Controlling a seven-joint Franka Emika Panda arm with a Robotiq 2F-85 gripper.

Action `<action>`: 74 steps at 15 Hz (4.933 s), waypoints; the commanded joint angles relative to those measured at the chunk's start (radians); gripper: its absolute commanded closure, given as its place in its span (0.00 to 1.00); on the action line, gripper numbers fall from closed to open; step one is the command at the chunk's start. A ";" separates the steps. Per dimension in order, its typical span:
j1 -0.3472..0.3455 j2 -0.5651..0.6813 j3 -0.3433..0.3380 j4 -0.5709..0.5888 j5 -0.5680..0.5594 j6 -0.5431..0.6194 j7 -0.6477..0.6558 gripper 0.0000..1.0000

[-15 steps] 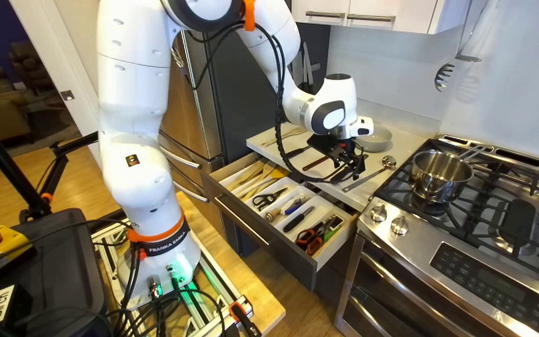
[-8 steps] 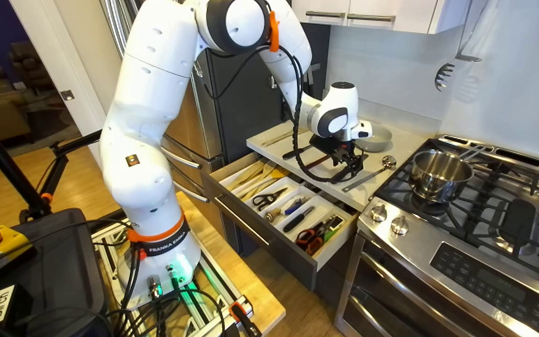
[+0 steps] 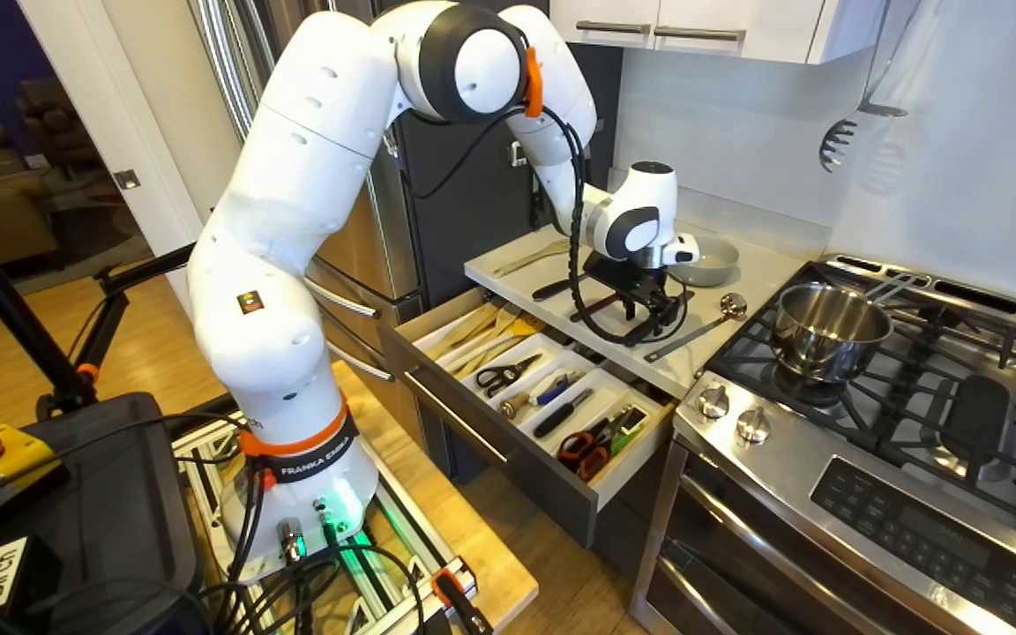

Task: Put the black knife in the open drawer

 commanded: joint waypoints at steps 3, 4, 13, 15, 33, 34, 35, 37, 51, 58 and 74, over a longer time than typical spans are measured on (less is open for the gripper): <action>0.003 0.065 0.006 0.084 0.011 -0.067 -0.036 0.59; 0.002 0.070 0.006 0.091 0.011 -0.073 -0.039 0.66; -0.020 -0.139 0.037 -0.092 0.031 -0.062 -0.092 0.92; -0.099 -0.243 0.133 -0.195 0.116 -0.086 -0.266 0.92; -0.094 -0.867 -0.060 -0.739 0.082 -0.761 -1.204 0.92; -0.096 -0.844 -0.069 -0.733 0.032 -0.768 -1.138 0.92; -0.097 -0.833 -0.077 -0.733 -0.009 -0.757 -1.079 0.92; -0.092 -0.791 -0.089 -0.727 -0.050 -0.689 -0.952 0.92; -0.003 -0.457 -0.088 -0.675 -0.262 -0.278 0.010 0.92; 0.047 -0.326 -0.106 -0.645 -0.292 -0.087 0.219 0.92; 0.339 -0.148 -0.341 -0.588 -0.537 0.179 0.440 0.92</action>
